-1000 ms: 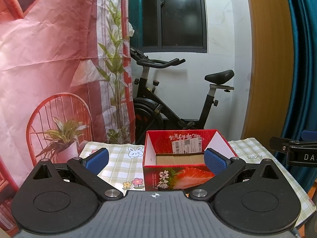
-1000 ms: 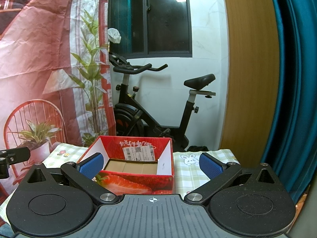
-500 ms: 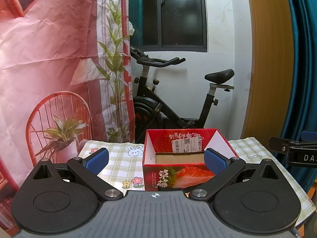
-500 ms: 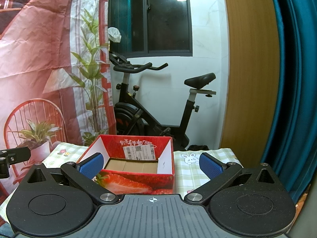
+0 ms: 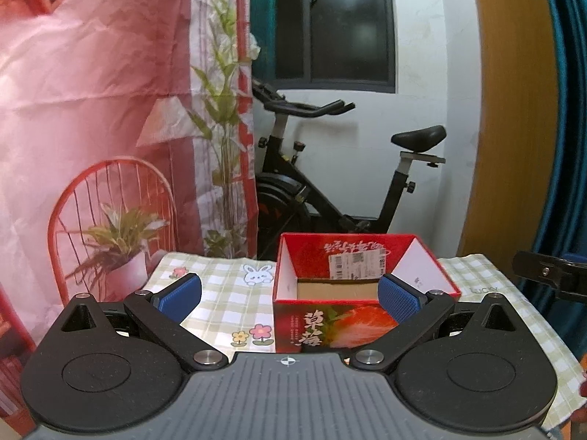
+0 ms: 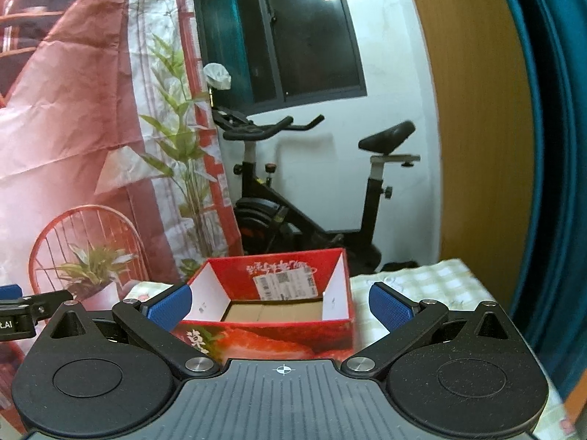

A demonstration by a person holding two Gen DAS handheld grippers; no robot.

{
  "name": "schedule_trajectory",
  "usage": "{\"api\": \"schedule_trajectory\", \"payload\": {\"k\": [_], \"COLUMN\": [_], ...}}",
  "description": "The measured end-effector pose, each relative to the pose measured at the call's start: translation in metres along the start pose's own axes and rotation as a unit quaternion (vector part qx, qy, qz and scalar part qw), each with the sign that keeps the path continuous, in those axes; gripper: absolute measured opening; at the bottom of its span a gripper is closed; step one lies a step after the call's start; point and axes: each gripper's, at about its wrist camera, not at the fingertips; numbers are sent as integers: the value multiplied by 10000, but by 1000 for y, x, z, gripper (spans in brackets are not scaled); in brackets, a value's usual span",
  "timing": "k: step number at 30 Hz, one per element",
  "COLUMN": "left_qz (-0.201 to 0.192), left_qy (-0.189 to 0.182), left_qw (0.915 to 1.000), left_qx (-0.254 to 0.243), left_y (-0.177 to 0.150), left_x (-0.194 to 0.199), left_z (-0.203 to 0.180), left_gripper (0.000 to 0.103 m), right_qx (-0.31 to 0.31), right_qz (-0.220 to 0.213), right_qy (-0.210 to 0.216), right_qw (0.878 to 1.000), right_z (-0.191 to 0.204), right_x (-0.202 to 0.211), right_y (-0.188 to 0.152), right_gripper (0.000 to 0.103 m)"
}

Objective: Organize soft objects
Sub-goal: 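Move the left tool down to the orange floral cloth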

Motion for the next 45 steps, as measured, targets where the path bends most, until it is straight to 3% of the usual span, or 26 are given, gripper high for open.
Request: {"api": "schedule_trajectory", "payload": {"k": [8,15,19,27,32,37,40,45], "left_qz": [133,222,496,1079,1525,1782,1778,1862], "left_qy": [56,125,87,-81,-198,-315,-257,-422], "left_qw": [9988,9982,9969,9927,9871,9805,9783,9702], "left_qx": [475,535,605,533,437,769,1034,1494], "left_y": [-29,-53,-65,-86,-98,-106,-106,-106], "left_x": [-35,-61,-76,-96,-108,-120,-124,-139], "left_z": [21,26,25,25,25,36,45,57], "left_gripper": [103,103,103,103,103,103,100,84], "right_qx": [136,-15,385,662,523,424,460,562], "right_qz": [-79,665,917,1402,1609,1635,1621,1572], "right_qy": [-43,221,-74,205,425,569,602,642], "right_qw": [9999,9975,9950,9877,9847,9840,9839,9839], "right_z": [-3,2,19,29,21,14,13,14], "right_x": [-38,-74,-92,-112,-111,-111,-112,-111], "right_y": [-41,-77,-96,-133,-148,-151,-150,-149], "right_gripper": [103,103,103,103,103,102,102,101]}}
Point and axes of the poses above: each gripper's, at about its wrist camera, not at the fingertips, and x roughly against the way its jaws point, z to its left, y to its top, and after that the axes turned 10 degrees about -z, right-handed
